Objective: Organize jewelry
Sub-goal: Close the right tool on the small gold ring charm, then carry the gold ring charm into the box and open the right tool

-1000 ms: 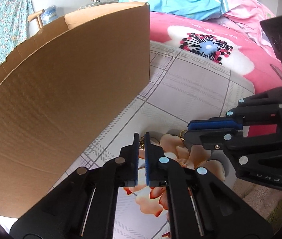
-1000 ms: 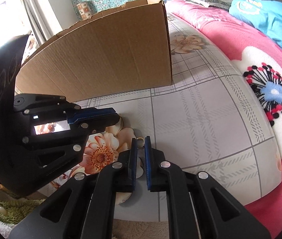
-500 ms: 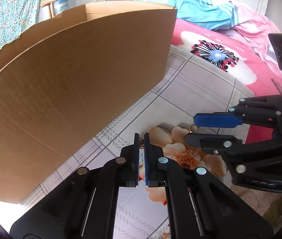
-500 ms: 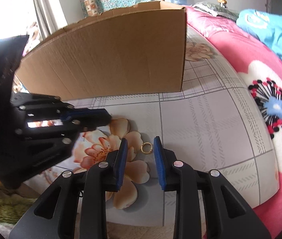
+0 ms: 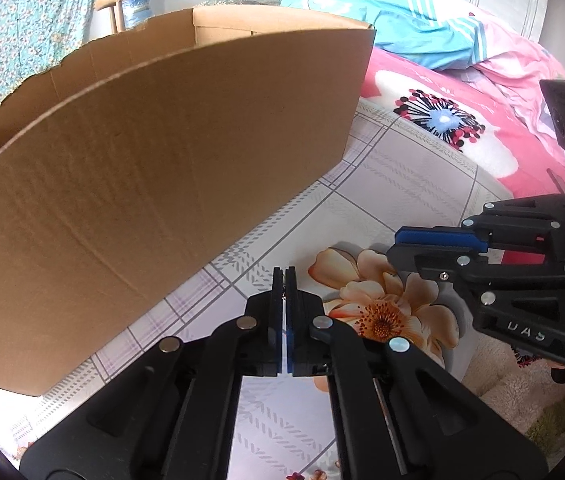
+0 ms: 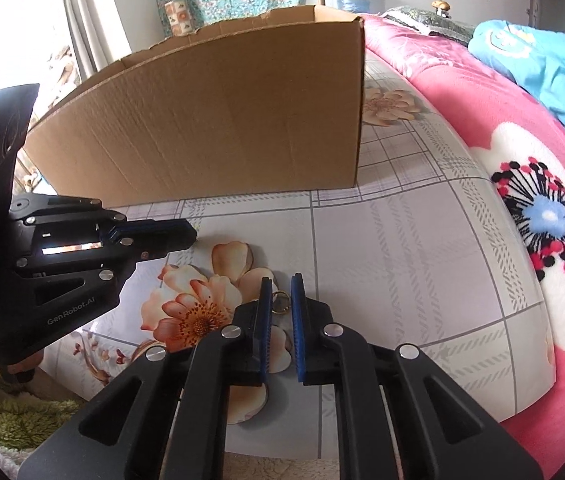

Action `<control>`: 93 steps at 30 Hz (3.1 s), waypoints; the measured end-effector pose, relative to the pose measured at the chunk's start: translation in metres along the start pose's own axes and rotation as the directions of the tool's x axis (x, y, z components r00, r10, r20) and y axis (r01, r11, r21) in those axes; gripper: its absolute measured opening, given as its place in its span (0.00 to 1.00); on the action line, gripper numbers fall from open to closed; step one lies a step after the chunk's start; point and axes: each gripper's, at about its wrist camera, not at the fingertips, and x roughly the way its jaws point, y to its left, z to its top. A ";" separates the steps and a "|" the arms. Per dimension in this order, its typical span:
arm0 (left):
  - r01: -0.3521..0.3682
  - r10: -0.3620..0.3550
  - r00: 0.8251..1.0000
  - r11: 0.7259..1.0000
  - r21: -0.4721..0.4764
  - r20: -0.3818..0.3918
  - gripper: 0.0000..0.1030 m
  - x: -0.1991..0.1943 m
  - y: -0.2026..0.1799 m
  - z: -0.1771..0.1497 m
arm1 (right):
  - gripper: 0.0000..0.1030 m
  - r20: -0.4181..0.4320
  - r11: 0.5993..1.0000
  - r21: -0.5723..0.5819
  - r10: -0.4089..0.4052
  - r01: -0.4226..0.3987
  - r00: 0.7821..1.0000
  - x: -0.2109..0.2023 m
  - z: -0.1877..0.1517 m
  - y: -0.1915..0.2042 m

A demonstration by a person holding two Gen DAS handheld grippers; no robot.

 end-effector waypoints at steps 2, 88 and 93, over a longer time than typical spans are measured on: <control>-0.004 0.004 1.000 1.000 -0.003 0.004 0.00 -0.002 0.001 0.000 | 0.03 0.009 1.000 0.011 0.003 -0.003 1.000 -0.003 0.000 -0.003; -0.272 0.265 0.962 0.912 -0.306 -0.064 0.01 -0.044 0.136 0.080 | 0.24 0.202 0.987 -0.075 -0.126 0.143 0.971 0.022 0.139 0.060; -0.307 0.295 0.952 0.901 -0.305 -0.087 0.05 -0.042 0.136 0.081 | 0.33 0.226 0.991 -0.082 -0.090 0.111 0.970 0.016 0.137 0.063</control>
